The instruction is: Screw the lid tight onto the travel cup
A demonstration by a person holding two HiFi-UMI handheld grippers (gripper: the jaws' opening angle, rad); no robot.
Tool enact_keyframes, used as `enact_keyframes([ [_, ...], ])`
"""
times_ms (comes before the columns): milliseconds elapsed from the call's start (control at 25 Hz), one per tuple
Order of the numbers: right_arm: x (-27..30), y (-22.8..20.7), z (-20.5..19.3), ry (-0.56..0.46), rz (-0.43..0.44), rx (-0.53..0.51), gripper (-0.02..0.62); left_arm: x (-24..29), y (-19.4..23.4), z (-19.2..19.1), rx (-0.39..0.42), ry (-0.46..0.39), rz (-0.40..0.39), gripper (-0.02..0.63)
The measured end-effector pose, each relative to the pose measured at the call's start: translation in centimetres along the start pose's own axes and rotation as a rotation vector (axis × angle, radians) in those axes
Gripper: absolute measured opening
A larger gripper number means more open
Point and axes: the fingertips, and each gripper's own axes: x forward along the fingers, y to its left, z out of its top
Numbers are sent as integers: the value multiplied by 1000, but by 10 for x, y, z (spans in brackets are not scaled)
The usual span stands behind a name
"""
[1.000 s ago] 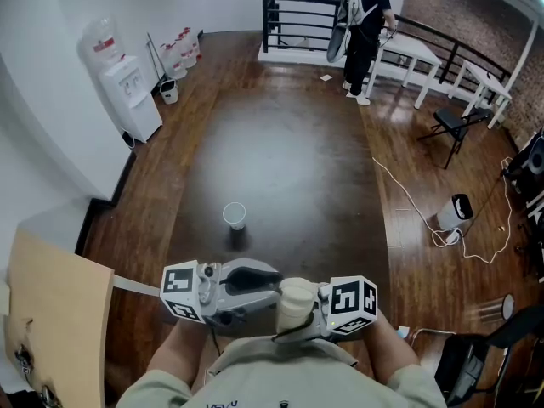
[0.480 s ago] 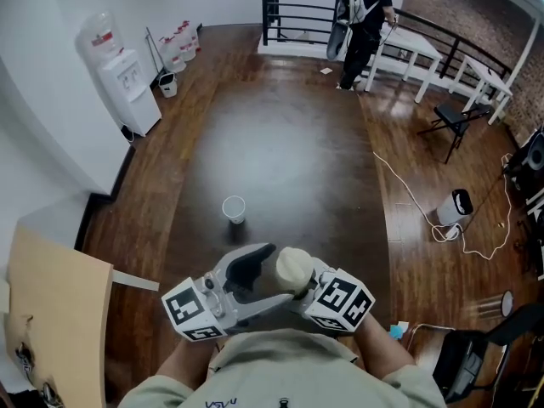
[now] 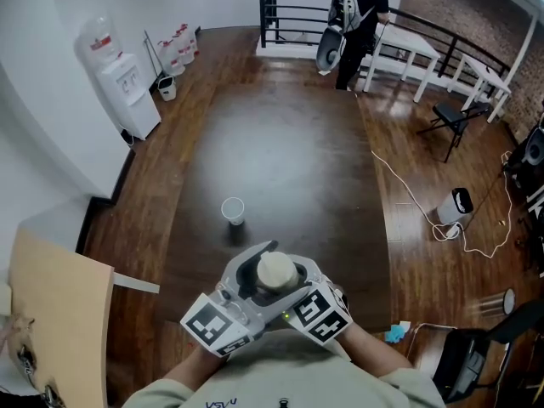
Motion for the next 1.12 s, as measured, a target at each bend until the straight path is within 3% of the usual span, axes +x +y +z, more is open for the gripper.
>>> enact_keyframes([
  [120, -1, 8, -1, -4, 28, -13, 304, 0, -5, -2, 6, 0, -8, 344],
  [200, -3, 12, 1, -18, 52, -9, 304, -3, -5, 0, 2, -9, -14, 294],
  [360, -11, 25, -2, -23, 142, -6, 304, -8, -8, 0, -63, -12, -73, 304],
  [520, -22, 48, -4, -27, 330, -18, 304, -16, -18, 0, -164, 10, -263, 308],
  [720, -47, 87, -4, -71, 721, 0, 304, -26, -44, 6, -248, 18, -588, 307],
  [840, -64, 104, -3, -93, 901, 17, 304, -27, -58, 8, -309, 11, -741, 307],
  [960, -76, 112, 1, -117, 985, 31, 303, -29, -66, 13, -385, -10, -860, 306],
  [1120, -77, 112, 0, -117, 985, 33, 302, -28, -68, 13, -402, -11, -898, 305],
])
